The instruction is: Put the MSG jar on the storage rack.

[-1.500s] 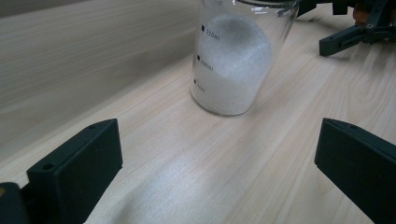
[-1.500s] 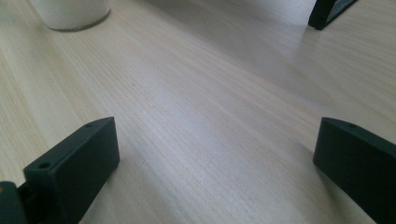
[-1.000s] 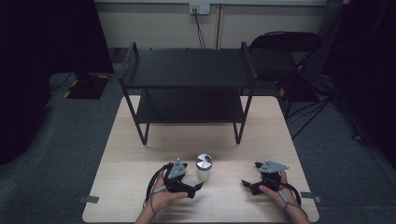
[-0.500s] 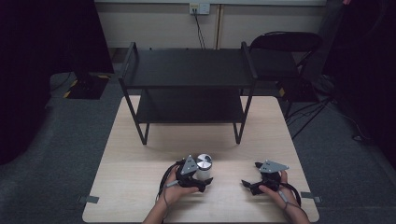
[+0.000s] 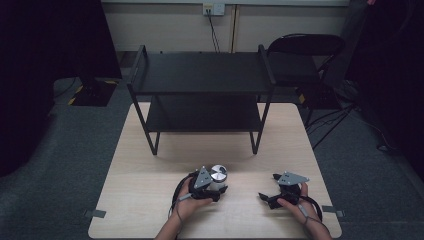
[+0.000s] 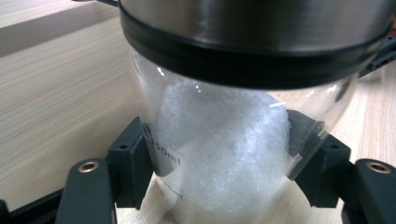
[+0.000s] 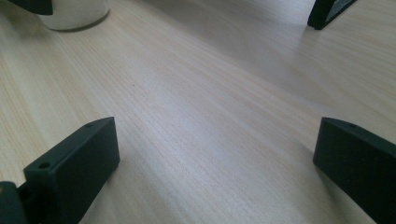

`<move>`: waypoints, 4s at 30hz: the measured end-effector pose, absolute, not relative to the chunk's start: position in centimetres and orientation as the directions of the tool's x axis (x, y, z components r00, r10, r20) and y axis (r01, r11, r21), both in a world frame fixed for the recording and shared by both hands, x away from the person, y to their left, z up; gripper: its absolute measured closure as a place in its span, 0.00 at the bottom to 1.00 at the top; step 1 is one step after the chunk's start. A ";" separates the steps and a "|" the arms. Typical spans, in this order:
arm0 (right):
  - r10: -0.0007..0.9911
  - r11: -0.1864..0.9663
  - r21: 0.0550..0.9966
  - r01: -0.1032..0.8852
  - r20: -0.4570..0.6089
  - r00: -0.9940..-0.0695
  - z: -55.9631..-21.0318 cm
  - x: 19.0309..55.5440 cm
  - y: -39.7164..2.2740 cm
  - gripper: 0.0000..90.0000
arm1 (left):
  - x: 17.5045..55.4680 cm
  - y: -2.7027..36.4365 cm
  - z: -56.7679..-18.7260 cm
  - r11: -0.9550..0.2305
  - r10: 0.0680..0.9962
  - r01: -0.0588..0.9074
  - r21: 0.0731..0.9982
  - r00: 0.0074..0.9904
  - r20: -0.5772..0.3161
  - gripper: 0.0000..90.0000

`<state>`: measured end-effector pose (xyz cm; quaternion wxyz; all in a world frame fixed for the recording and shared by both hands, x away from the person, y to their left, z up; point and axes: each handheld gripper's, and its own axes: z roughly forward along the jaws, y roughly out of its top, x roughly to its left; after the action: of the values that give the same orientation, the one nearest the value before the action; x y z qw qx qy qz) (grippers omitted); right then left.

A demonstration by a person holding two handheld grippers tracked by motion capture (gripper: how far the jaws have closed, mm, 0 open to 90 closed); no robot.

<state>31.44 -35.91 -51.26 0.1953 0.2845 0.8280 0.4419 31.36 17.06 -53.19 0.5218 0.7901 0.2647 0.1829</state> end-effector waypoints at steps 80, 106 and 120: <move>0.638 0.449 0.843 0.295 -0.071 -0.767 -51.3 31.6 -36.0 0.00 | 39.6 13.8 -37.8 -0.160 0.894 0.275 0.948 0.447 0.021 0.35; 0.636 0.451 0.844 0.291 -0.075 -0.768 -51.3 31.6 -36.1 0.00 | 38.3 14.3 -37.7 -0.178 0.869 0.280 0.943 0.494 0.017 0.00; 0.636 0.451 0.842 0.295 -0.072 -0.768 -51.2 31.6 -36.0 0.00 | 33.3 16.8 -39.1 -0.197 0.829 0.220 0.955 0.557 0.043 0.00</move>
<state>31.63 -36.04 -51.24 0.1932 0.2806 0.8297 0.4423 33.34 16.79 -39.11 0.5165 0.7153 0.3667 0.2951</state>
